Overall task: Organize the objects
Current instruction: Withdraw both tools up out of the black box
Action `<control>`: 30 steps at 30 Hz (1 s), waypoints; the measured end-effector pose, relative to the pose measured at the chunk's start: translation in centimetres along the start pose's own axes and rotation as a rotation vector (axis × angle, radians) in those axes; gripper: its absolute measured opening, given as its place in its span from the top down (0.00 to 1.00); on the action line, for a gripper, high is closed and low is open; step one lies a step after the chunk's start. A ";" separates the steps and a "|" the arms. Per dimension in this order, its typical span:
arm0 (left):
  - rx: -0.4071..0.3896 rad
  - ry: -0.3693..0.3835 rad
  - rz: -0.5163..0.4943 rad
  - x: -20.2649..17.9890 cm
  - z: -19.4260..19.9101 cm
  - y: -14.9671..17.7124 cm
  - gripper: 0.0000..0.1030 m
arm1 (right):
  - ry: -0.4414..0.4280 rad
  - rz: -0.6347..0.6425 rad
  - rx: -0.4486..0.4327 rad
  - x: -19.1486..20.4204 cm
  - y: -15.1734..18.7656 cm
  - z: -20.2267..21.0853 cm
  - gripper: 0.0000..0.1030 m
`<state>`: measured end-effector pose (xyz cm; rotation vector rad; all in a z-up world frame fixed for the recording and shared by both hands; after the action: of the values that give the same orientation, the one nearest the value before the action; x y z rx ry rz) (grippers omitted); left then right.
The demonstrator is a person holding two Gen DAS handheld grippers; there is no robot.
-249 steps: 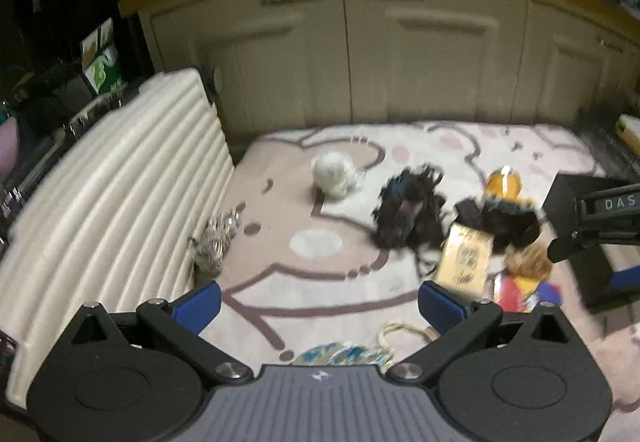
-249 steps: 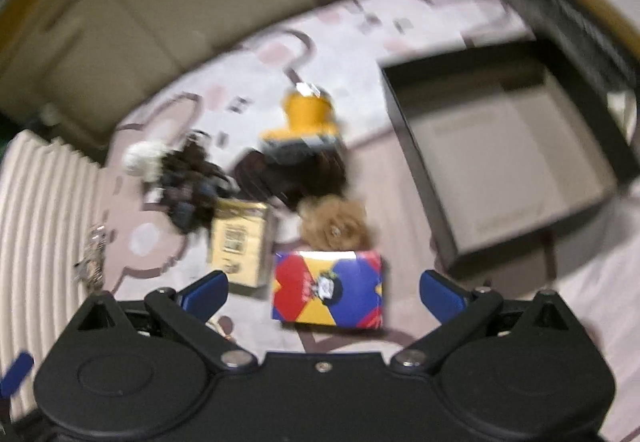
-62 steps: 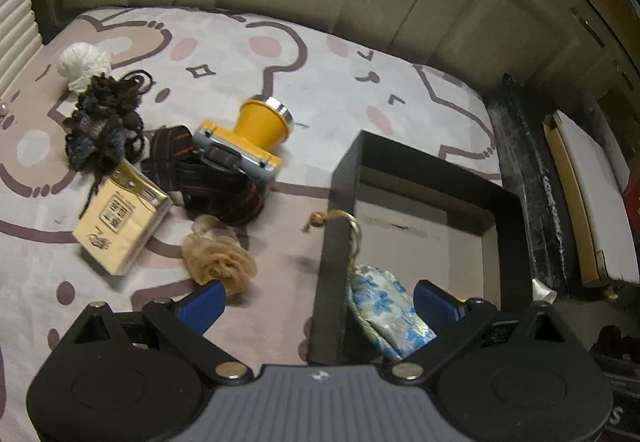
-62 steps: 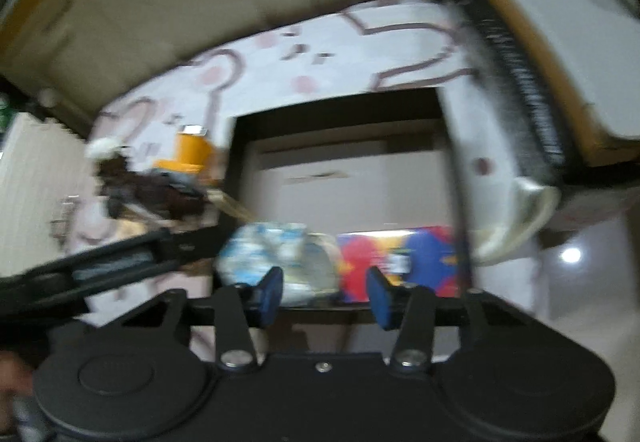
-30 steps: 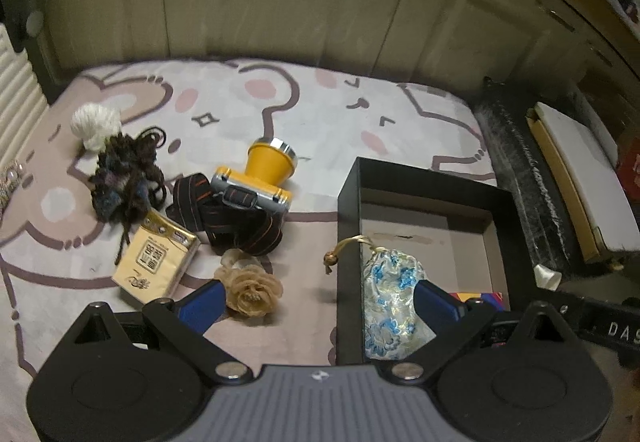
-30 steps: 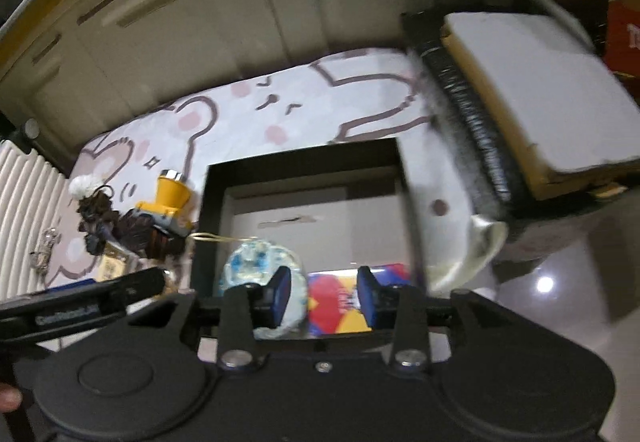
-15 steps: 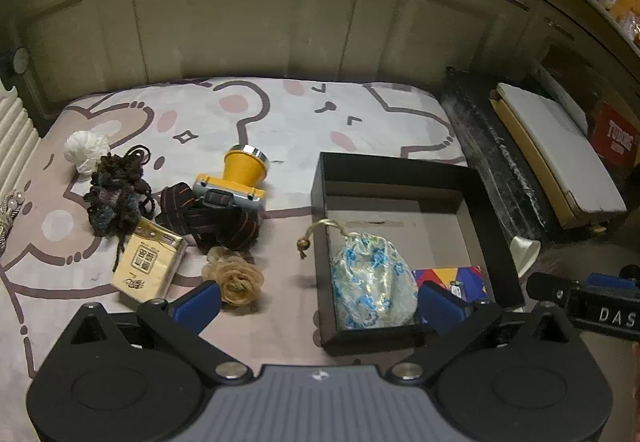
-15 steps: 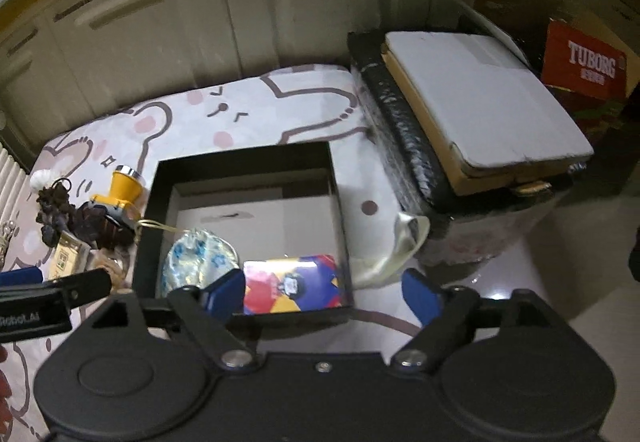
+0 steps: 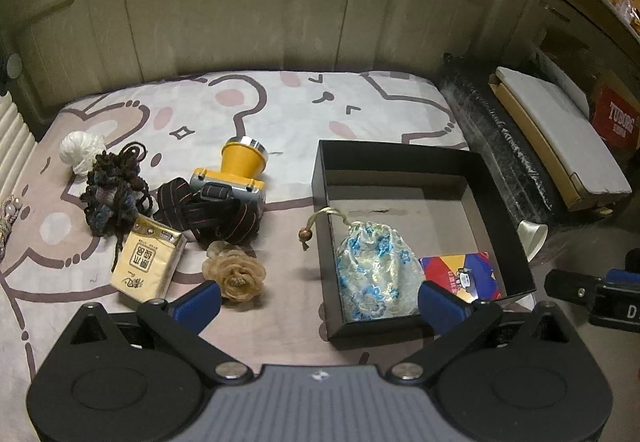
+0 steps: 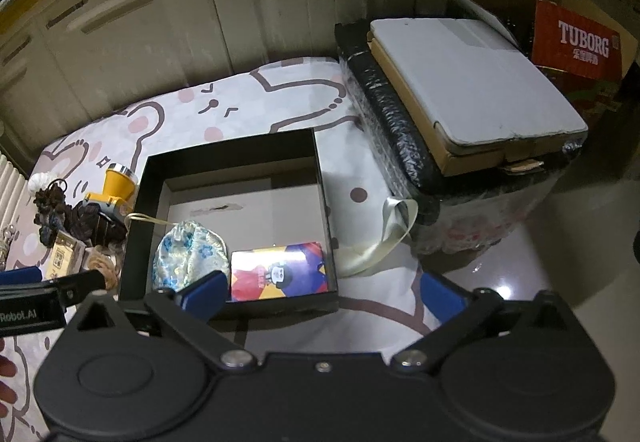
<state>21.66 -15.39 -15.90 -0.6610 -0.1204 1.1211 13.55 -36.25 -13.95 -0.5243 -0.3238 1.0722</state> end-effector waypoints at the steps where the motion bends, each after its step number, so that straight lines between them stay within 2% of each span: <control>1: 0.001 0.000 0.001 0.1 0.0 0.0 0.00 | 0.005 0.002 -0.003 0.0 0.0 0.0 0.00; 10: -0.027 -0.002 -0.037 0.9 0.6 -0.5 0.00 | 0.026 0.007 -0.043 0.4 -0.4 0.1 0.00; 15: -0.037 -0.031 -0.043 2.5 0.8 -0.8 0.00 | 0.015 0.018 -0.052 1.6 -0.8 -0.2 0.00; 30: -0.084 -0.102 0.033 11.1 3.4 -1.5 0.00 | -0.066 0.099 -0.059 9.1 -1.4 -0.6 0.00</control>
<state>26.43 -4.73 -14.94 -0.6824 -0.2452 1.1869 19.01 -28.76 -13.67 -0.5625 -0.3918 1.1806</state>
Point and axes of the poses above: each gripper's, at about its wrist camera, not at the fingertips, and z roughly against the way its jaws point, x to its left, y to its underside, the point moved 7 cm from there along -z, roughly the way its jaws point, and after that the axes turned 4 degrees about y, right-handed, at the moved point
